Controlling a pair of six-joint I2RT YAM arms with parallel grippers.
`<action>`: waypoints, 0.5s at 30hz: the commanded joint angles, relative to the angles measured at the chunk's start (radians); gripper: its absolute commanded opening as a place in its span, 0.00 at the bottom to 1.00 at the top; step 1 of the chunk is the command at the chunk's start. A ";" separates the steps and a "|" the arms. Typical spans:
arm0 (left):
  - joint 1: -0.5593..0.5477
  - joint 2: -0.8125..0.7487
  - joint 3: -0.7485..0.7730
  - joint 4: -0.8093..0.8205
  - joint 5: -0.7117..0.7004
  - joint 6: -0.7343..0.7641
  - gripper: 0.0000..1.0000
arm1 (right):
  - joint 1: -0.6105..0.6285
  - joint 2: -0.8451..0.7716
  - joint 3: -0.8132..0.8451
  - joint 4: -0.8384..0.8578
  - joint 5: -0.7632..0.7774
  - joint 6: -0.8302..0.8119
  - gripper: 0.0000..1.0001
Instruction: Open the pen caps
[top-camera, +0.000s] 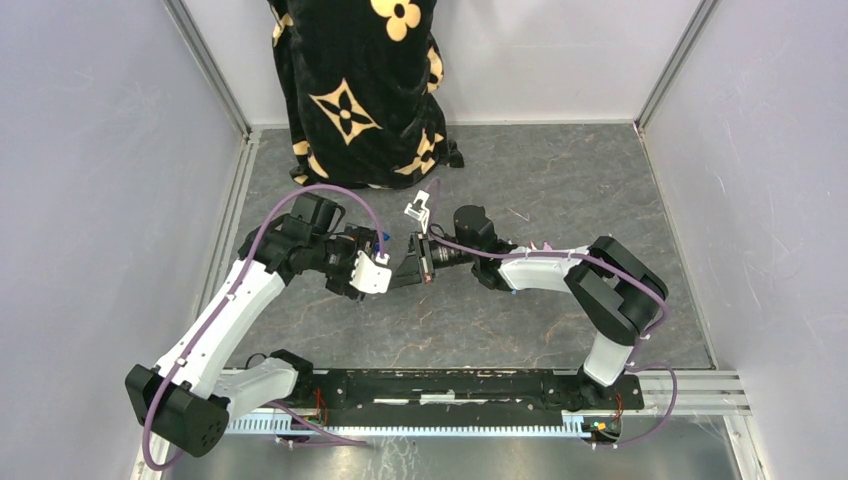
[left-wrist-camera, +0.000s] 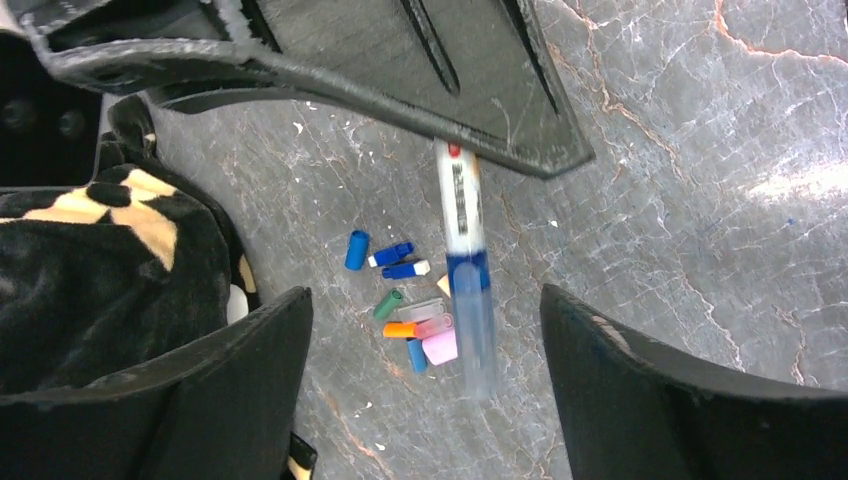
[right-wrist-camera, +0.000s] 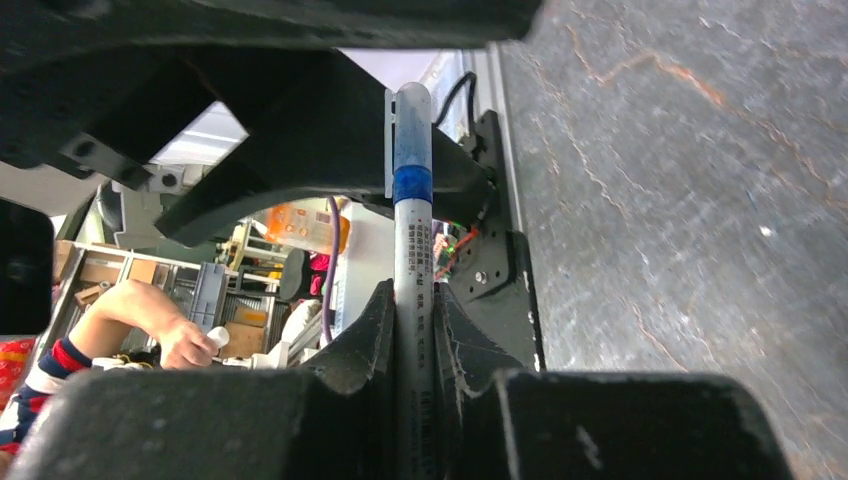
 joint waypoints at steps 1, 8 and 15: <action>-0.011 0.016 0.001 0.068 0.010 -0.040 0.85 | 0.010 0.004 0.045 0.155 0.012 0.084 0.00; -0.018 0.045 0.032 0.059 0.017 -0.032 0.40 | 0.018 0.006 0.046 0.141 0.043 0.069 0.00; -0.039 0.046 0.052 0.053 0.015 -0.027 0.14 | 0.037 0.008 0.057 0.055 0.092 0.010 0.13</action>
